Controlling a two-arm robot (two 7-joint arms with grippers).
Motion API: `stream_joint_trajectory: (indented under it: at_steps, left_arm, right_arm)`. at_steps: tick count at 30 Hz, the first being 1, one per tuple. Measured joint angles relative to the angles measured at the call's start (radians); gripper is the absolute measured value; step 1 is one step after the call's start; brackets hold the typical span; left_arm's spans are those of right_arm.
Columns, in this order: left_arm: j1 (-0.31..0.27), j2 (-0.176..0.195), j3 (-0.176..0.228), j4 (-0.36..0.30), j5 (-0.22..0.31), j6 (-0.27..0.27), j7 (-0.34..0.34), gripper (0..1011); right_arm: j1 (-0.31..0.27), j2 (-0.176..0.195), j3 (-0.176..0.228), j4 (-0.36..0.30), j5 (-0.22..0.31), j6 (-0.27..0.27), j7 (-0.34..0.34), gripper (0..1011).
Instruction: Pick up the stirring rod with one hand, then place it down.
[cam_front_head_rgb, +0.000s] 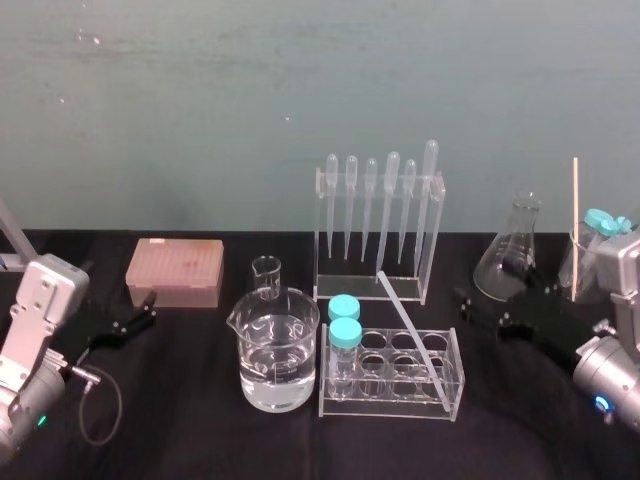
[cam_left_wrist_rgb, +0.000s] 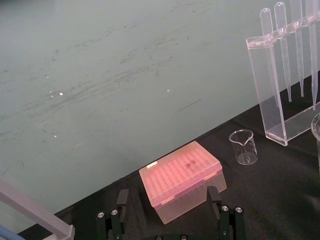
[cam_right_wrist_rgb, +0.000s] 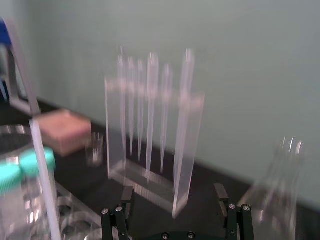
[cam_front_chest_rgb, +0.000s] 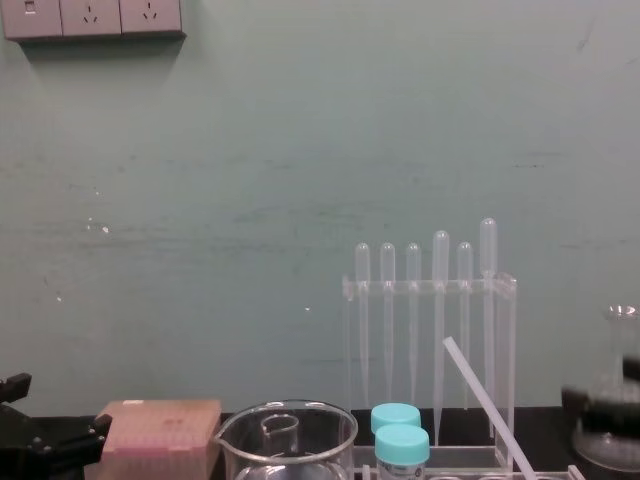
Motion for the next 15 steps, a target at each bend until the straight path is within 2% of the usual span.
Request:
stream_joint_trajectory:
  at_steps: [4, 15]
  left_arm:
    - [0.000, 0.000, 0.000, 0.000, 0.000, 0.000, 0.000, 1000]
    - [0.000, 0.000, 0.000, 0.000, 0.000, 0.000, 0.000, 1000]
  right_arm:
    - [-0.006, 0.002, -0.003, 0.000, 0.001, 0.071, 0.001, 1003]
    - [-0.006, 0.002, -0.003, -0.001, 0.002, 0.055, 0.001, 1003]
